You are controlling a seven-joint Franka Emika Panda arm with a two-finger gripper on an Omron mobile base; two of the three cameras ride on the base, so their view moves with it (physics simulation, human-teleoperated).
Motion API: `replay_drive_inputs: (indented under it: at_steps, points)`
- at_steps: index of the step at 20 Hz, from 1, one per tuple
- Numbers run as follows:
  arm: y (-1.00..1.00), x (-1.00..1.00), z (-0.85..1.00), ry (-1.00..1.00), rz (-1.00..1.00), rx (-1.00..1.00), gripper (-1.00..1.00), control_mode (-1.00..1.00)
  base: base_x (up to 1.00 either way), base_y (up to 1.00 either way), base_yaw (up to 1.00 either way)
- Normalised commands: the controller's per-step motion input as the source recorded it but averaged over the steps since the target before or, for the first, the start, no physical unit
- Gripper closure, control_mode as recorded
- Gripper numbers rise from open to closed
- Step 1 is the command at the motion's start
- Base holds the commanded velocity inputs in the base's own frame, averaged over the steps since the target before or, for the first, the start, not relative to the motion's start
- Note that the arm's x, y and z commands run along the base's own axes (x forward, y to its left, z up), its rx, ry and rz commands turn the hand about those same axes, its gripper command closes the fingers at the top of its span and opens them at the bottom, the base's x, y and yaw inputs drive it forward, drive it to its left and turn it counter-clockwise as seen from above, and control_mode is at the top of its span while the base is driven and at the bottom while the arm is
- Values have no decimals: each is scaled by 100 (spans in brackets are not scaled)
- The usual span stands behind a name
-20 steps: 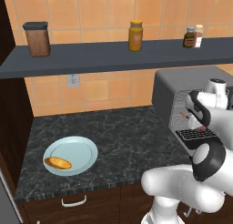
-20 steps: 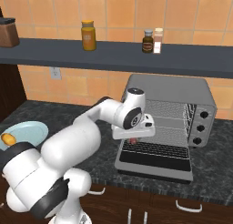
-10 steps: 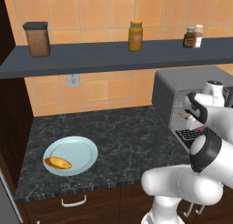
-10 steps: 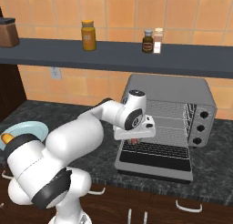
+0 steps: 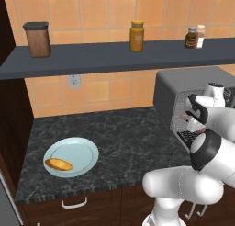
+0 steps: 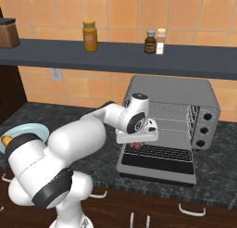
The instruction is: Pick up the kebab skewer and baguette bread, and place them inside the toaster oven. Close the toaster oven door and start by setting the timer.
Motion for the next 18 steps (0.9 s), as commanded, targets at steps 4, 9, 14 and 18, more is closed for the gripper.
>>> replay_drive_inputs:
  at_steps: [4,9,14,18]
  points:
    - [0,0,-1,0,0,0,-100,-100,0,0,0]
    - [0,-1,13,0,0,0,-100,-100,0,0,0]
    - [8,-43,64,-1,0,0,-100,-100,0,0,0]
    - [61,-92,21,0,-3,0,-100,-100,0,0,0]
